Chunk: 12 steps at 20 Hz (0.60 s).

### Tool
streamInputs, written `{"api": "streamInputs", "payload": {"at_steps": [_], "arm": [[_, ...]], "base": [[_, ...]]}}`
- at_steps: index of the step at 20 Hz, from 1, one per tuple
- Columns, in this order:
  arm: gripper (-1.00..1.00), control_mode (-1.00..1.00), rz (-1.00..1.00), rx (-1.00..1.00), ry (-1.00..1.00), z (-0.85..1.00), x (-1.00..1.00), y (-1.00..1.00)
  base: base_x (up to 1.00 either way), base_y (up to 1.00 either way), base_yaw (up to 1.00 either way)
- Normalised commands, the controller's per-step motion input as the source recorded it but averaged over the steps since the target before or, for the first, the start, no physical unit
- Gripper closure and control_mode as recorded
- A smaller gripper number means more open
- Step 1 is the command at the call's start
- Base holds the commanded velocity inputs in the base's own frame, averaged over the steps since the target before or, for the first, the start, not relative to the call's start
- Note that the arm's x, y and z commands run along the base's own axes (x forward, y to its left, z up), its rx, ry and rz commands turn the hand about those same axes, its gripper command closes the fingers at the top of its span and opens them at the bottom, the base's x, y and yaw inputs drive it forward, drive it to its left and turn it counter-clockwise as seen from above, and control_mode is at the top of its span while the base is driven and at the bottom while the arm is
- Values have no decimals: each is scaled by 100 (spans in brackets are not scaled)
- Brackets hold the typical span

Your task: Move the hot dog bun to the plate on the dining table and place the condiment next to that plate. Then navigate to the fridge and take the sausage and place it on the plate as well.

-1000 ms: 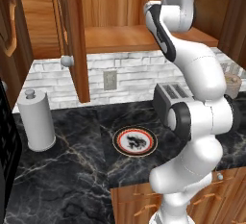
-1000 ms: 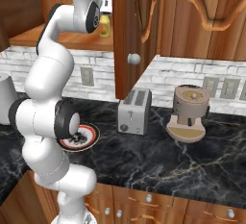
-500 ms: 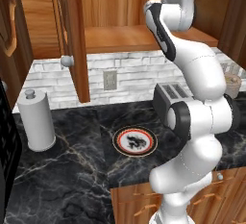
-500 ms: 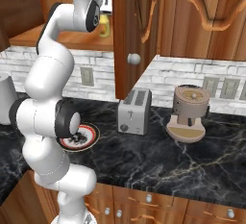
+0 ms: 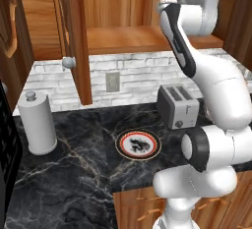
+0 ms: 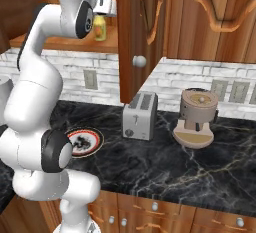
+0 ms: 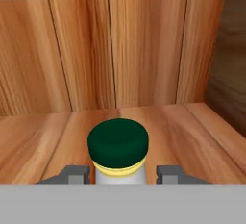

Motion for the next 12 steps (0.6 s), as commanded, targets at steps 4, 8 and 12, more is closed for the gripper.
{"api": "streamInputs", "payload": {"at_steps": [4, 8, 12], "arm": [[100, -100, 0, 2, 0, -6, -100, 0], [100, -100, 0, 5, 11, -6, -100, 0], [100, -100, 0, 4, 18, -21, -100, 0]], "base": [[0, 0, 0], [0, 0, 0], [0, 0, 0]]}}
